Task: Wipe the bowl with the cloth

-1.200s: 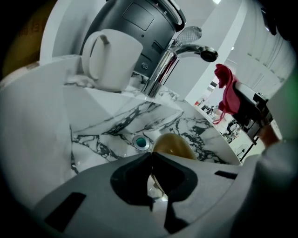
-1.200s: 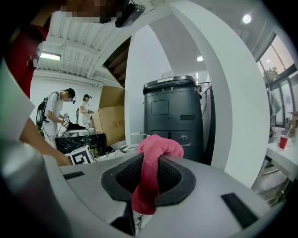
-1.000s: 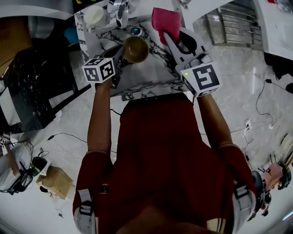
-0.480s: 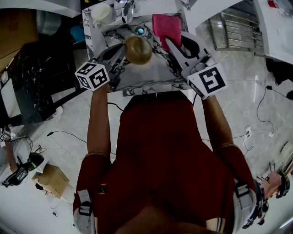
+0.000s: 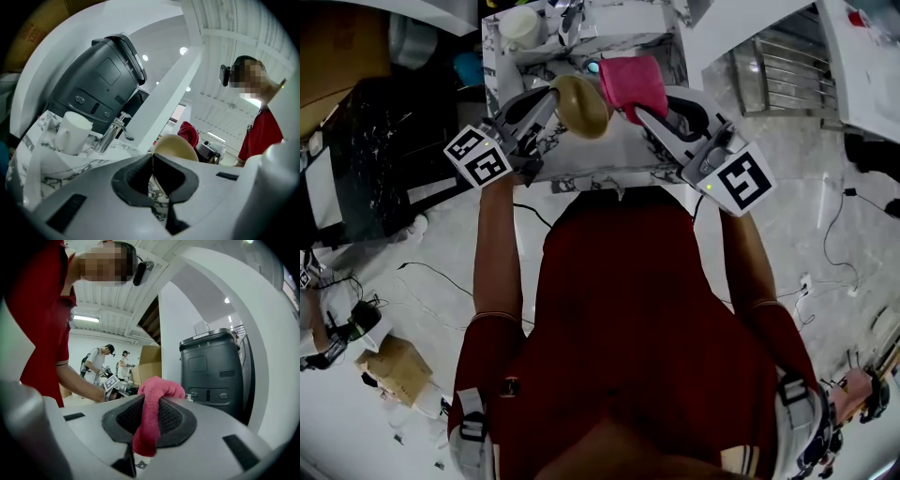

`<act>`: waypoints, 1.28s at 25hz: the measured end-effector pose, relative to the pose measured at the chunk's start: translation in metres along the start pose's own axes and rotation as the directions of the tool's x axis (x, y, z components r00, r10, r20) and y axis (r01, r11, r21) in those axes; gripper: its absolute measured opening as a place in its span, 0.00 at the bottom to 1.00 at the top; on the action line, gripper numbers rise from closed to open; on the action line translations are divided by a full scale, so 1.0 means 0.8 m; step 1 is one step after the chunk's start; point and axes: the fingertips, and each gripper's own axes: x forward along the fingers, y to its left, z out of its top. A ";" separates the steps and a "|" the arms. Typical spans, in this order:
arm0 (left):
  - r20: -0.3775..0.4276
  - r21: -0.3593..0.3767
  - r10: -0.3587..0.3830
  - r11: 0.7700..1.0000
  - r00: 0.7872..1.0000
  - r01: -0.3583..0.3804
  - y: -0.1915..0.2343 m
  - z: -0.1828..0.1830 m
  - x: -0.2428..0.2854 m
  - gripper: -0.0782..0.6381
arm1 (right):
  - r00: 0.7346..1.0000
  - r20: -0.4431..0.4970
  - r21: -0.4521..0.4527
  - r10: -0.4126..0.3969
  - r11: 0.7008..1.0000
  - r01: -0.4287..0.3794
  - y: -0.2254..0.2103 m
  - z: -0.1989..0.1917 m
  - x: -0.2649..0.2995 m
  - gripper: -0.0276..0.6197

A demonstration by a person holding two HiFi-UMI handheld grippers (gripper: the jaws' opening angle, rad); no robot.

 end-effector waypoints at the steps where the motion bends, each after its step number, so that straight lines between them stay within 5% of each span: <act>1: 0.009 0.003 -0.025 1.000 1.000 0.025 -0.006 0.005 0.000 0.13 | 1.000 0.007 -0.003 0.022 1.000 -0.022 0.005 0.005 -0.003 0.14; 16: 0.156 -0.009 -0.270 0.962 0.950 0.274 -0.061 0.045 -0.014 0.13 | 0.962 0.049 -0.081 0.269 0.961 -0.264 0.067 0.048 -0.029 0.13; 25: 0.113 0.041 -0.340 0.940 0.934 0.338 -0.086 0.044 -0.015 0.13 | 0.941 -0.024 -0.143 0.338 0.930 -0.337 0.089 0.051 -0.025 0.13; 32: 0.125 0.050 -0.419 0.908 0.899 0.416 -0.102 0.049 -0.027 0.13 | 0.930 -0.058 -0.209 0.364 0.906 -0.368 0.088 0.065 -0.021 0.13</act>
